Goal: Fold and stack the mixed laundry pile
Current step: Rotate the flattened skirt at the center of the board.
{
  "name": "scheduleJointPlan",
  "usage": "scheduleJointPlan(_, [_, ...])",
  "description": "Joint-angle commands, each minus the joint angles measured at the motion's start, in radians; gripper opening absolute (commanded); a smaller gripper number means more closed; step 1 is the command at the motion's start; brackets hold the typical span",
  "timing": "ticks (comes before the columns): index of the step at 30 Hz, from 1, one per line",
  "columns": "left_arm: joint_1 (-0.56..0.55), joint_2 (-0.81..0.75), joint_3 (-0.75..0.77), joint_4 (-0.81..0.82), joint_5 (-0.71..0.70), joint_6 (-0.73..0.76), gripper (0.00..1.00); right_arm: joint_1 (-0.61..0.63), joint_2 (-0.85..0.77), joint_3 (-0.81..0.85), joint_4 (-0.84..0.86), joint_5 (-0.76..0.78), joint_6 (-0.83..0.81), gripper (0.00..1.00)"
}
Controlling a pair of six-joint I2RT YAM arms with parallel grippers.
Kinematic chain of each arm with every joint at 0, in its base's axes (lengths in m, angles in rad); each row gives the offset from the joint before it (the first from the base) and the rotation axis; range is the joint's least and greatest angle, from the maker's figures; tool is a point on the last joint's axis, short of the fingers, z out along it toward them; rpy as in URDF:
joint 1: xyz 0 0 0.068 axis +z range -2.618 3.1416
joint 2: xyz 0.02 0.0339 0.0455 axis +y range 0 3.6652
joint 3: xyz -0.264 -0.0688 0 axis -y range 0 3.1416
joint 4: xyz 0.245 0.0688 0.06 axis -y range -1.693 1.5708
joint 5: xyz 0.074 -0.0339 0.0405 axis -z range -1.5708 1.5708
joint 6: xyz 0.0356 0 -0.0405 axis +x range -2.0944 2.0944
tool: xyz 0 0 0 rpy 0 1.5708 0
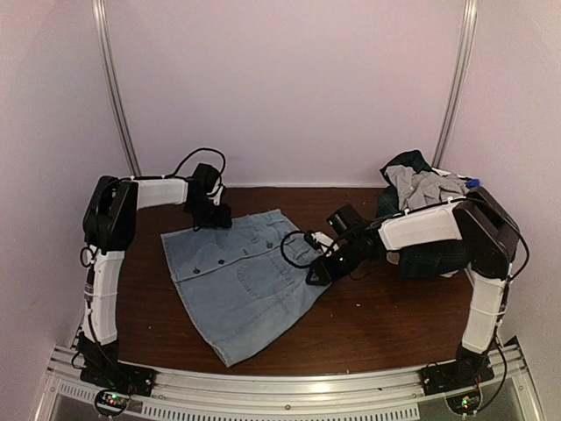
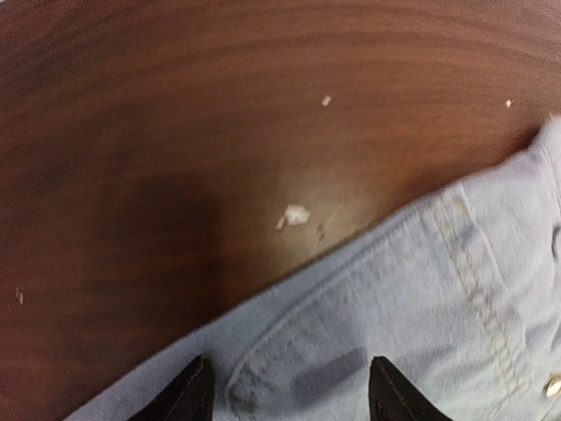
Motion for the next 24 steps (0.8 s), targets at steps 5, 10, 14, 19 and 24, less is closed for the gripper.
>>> scheduleJointPlan(5, [0.005, 0.176, 0.500, -0.230, 0.081, 0.183, 0.67, 0.137, -0.194, -0.104, 0.110, -0.161, 0.169, 0.55])
scheduleJointPlan(10, [-0.002, -0.085, 0.254, -0.174, 0.077, 0.151, 0.69, 0.061, -0.162, -0.028, 0.018, -0.083, 0.067, 0.56])
scheduleJointPlan(14, [-0.018, -0.319, -0.135, -0.041, 0.071, 0.082, 0.69, 0.033, -0.049, 0.077, -0.031, -0.063, -0.003, 0.53])
scheduleJointPlan(19, [-0.038, -0.439, -0.471, 0.064, 0.061, 0.018, 0.68, 0.027, 0.063, 0.145, -0.093, -0.034, -0.058, 0.51])
scheduleJointPlan(24, [-0.039, -0.391, -0.569, 0.109, 0.041, -0.007, 0.66, 0.026, 0.028, 0.042, -0.100, 0.027, -0.066, 0.50])
